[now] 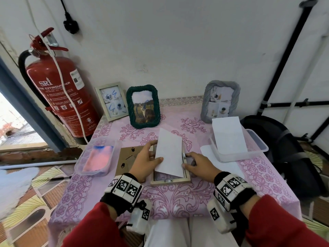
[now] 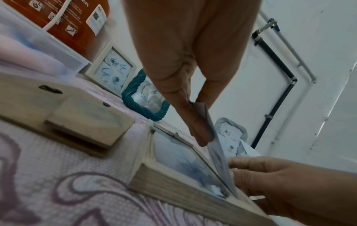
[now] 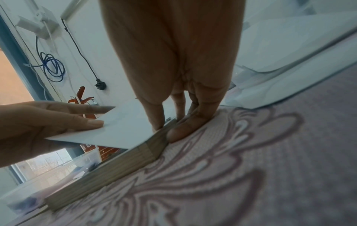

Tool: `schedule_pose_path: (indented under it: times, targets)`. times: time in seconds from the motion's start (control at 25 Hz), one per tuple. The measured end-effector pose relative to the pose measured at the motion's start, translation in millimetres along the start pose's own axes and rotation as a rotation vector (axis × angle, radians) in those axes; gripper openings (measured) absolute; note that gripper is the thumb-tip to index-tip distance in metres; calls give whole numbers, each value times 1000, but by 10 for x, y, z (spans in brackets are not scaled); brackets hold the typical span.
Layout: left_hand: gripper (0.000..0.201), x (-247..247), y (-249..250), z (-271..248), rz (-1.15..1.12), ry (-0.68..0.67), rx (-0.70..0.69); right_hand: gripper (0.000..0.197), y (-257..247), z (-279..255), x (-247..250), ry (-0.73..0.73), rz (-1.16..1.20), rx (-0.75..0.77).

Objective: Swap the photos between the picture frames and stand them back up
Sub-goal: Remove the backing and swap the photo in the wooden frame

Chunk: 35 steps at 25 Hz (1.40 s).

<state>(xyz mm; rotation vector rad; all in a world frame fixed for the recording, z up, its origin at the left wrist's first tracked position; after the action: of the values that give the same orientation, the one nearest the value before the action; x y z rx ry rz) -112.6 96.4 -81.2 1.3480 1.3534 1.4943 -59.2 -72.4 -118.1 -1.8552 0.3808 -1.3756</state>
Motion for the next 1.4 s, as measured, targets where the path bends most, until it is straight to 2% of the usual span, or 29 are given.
schedule_pose_path:
  times: [0.16, 0.28, 0.4, 0.48, 0.6, 0.64, 0.8, 1.08, 1.2, 1.4]
  targets:
    - [50, 137, 132, -40, -9, 51, -79, 51, -63, -71, 44, -8, 73, -19]
    - [49, 173, 156, -26, -43, 71, -91, 38, -251, -174, 331, 159, -27, 142]
    - [49, 66, 124, -1, -55, 68, -76, 25, -321, -305, 830, 331, -65, 273]
    - [49, -44, 85, 8, -65, 56, -64, 29, -166, -341, 1159, 397, -166, 251]
    - [49, -240, 32, 38, -70, 37, -49, 34, 242, -351, 1356, 267, -524, 86]
    - [50, -318, 25, 48, -75, 26, -46, 32, 349, -367, 1369, 234, -568, 68]
    - [51, -624, -1, 51, -69, -21, -26, 14, 456, -462, 1422, 340, -354, 165]
    - [55, -1119, -40, 26, -65, -90, 4, 11, 479, -543, 1616, 573, -220, 254]
    - [61, -1340, -57, 43, -33, -105, 9, 11, 478, -549, 1649, 580, -190, 260]
    - [70, -1667, -138, 54, -52, -160, 54, 10, 534, -524, 1576, 510, -211, 237]
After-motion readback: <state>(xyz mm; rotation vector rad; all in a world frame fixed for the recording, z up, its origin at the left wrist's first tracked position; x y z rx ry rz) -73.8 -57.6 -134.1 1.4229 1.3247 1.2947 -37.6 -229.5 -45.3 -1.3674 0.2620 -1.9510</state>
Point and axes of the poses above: each hand's wrist, its own z-axis towards the middle knuckle, its own x-axis out of the back of the hand, y = z × x, the point moved 9 cm from there along z, towards the middle knuckle, and after that the axes turned 6 degrees about y, right-handed, at the moved point
